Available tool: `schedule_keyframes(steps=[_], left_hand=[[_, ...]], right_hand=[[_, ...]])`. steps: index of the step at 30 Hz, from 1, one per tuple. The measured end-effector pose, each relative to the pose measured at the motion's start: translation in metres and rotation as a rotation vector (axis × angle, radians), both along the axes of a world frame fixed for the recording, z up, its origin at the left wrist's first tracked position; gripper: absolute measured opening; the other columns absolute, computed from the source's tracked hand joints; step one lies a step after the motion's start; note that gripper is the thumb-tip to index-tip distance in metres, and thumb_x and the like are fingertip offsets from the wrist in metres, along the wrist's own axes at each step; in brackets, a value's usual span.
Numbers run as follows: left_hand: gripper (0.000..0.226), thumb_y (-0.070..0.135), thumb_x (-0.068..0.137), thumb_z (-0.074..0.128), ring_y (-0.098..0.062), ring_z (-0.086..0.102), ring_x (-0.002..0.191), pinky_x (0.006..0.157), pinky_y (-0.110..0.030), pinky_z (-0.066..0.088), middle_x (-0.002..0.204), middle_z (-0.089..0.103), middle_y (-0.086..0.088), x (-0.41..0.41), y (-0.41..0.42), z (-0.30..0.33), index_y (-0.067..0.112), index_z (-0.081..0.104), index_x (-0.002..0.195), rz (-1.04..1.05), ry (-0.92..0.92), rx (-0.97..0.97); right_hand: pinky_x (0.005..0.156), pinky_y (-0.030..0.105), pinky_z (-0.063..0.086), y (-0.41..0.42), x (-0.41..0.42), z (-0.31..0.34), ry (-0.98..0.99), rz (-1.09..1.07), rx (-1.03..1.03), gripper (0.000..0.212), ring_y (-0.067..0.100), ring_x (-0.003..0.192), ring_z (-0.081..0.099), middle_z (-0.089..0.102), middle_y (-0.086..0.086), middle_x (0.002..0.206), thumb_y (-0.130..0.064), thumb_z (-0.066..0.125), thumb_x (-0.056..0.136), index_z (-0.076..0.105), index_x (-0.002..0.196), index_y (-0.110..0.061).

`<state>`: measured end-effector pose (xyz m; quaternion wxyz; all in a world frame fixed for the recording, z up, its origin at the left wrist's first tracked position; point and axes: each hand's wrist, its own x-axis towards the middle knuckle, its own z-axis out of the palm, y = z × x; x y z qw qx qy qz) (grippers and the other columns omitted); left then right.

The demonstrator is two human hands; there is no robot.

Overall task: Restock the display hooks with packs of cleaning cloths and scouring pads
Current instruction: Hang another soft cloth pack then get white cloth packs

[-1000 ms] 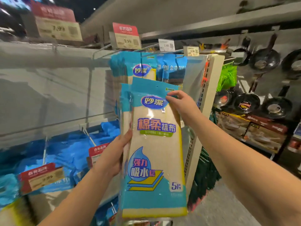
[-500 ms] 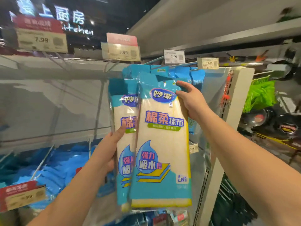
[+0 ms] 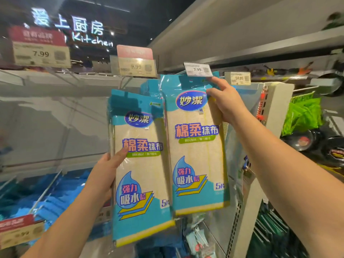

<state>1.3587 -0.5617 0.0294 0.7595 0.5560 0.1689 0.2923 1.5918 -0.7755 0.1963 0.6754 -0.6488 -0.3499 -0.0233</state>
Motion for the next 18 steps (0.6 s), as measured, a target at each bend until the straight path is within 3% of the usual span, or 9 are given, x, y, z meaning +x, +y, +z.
schedule_keyframes(steps=[4,8,10,14,18], left_hand=[[0.045,0.039,0.092,0.07,-0.036,0.076,0.088,0.07,-0.045,0.063,0.104,0.077,-0.013,-0.006,-0.002,0.004,0.012,0.058,0.126,0.044,-0.01,0.02],[0.04,0.038,0.092,0.069,-0.033,0.077,0.085,0.062,-0.039,0.063,0.102,0.078,-0.011,-0.015,-0.002,0.009,0.014,0.061,0.123,0.083,-0.016,0.041],[0.039,0.038,0.092,0.069,-0.033,0.077,0.086,0.064,-0.039,0.063,0.103,0.078,-0.011,-0.02,-0.001,0.011,0.014,0.063,0.122,0.096,-0.023,0.047],[0.041,0.039,0.091,0.07,-0.031,0.077,0.085,0.065,-0.04,0.063,0.102,0.078,-0.01,-0.027,0.003,0.011,0.014,0.063,0.122,0.131,-0.025,0.062],[0.041,0.04,0.091,0.07,-0.03,0.077,0.08,0.058,-0.039,0.063,0.098,0.078,-0.009,-0.034,0.005,0.012,0.013,0.06,0.12,0.155,-0.022,0.071]], right_hand=[[0.078,0.049,0.062,0.004,0.001,0.005,-0.018,-0.002,-0.061,0.034,0.021,0.096,0.073,0.059,0.001,0.128,-0.027,0.074,0.085,0.059,0.106,-0.049],[0.068,0.032,0.061,0.005,0.004,0.012,-0.038,-0.027,-0.091,0.04,0.018,0.099,0.071,0.056,0.001,0.13,-0.027,0.071,0.09,0.051,0.119,-0.044],[0.067,0.03,0.061,0.007,0.008,0.012,-0.042,-0.03,-0.108,0.04,0.018,0.098,0.071,0.057,0.002,0.131,-0.026,0.071,0.09,0.05,0.121,-0.041],[0.083,0.042,0.061,0.016,0.019,0.005,-0.097,-0.094,-0.192,0.047,0.018,0.107,0.066,0.053,0.0,0.134,-0.029,0.071,0.088,0.053,0.131,-0.034],[0.096,0.041,0.055,0.03,0.026,-0.002,-0.188,-0.16,-0.226,0.053,0.016,0.117,0.054,0.041,0.001,0.141,-0.027,0.067,0.093,0.048,0.143,-0.031]])
